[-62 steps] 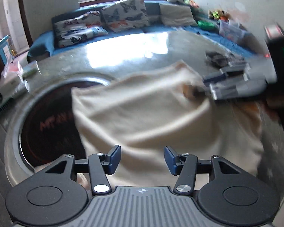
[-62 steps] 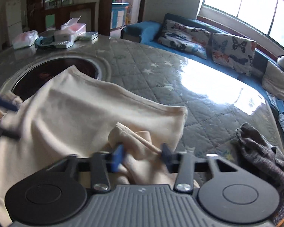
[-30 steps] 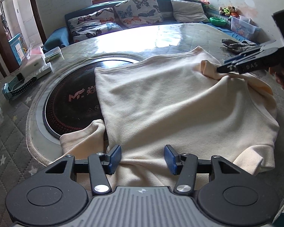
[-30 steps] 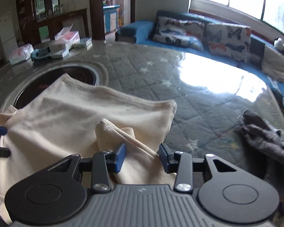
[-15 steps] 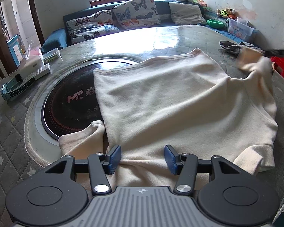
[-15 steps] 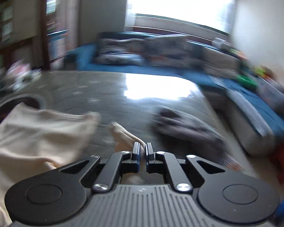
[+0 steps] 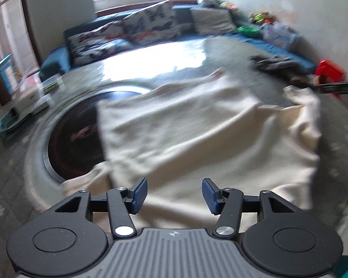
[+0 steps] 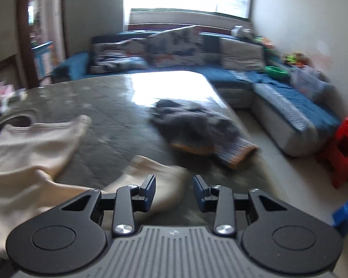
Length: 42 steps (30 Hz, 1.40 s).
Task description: Fold clothes
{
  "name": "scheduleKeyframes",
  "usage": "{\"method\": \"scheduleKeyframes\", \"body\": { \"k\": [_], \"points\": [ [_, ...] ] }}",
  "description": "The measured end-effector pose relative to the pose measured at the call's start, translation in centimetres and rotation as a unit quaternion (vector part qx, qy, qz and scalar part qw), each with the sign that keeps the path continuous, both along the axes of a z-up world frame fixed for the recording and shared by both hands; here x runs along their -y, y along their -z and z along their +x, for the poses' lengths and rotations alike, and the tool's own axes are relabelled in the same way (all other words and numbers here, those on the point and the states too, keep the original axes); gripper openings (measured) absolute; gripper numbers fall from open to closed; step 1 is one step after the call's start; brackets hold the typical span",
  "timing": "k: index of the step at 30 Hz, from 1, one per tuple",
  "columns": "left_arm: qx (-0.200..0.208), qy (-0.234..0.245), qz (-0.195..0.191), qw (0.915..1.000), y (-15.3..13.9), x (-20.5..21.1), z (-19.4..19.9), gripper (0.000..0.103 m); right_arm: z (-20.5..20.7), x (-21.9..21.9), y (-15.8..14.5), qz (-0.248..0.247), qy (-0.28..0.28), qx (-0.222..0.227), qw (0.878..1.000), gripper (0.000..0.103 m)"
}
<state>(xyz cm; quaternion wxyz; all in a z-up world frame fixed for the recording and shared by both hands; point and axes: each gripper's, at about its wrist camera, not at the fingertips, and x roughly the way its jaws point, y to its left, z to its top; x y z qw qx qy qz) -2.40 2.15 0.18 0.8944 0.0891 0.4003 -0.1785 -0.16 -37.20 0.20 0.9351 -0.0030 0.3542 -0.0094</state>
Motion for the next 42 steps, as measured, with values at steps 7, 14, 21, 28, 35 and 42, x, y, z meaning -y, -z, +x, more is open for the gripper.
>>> {"method": "scheduleKeyframes", "body": {
  "k": [7, 14, 21, 28, 35, 42],
  "points": [
    [-0.002, 0.108, -0.023, 0.9939, -0.1, 7.4, -0.9, 0.059, 5.5, -2.4, 2.6, 0.008, -0.018, -0.052, 0.998, 0.039],
    [-0.015, 0.188, -0.020, 0.9819, 1.8, 12.9, -1.2, 0.060, 5.2, -3.6, 3.6, -0.063, -0.021, -0.058, 0.996, 0.008],
    [-0.020, 0.204, -0.016, 0.9787, 2.9, 13.5, -1.2, 0.058, 0.4, -1.0, -0.1, -0.064, 0.022, -0.004, 0.998, 0.004],
    [-0.014, 0.230, -0.016, 0.9729, 2.9, 12.9, -1.9, 0.039, -5.4, 4.2, 0.3, -0.011, 0.119, -0.014, 0.993, 0.005],
    [-0.017, 0.257, -0.011, 0.9662, 2.7, 12.2, -2.9, 0.035, -7.3, 3.1, 0.2, -0.028, 0.116, -0.005, 0.993, 0.012],
    [-0.019, 0.264, -0.017, 0.9642, 2.7, 11.7, -3.8, 0.035, -4.1, -0.4, -0.8, 0.000, 0.034, -0.006, 0.999, 0.032]
  ]
}}
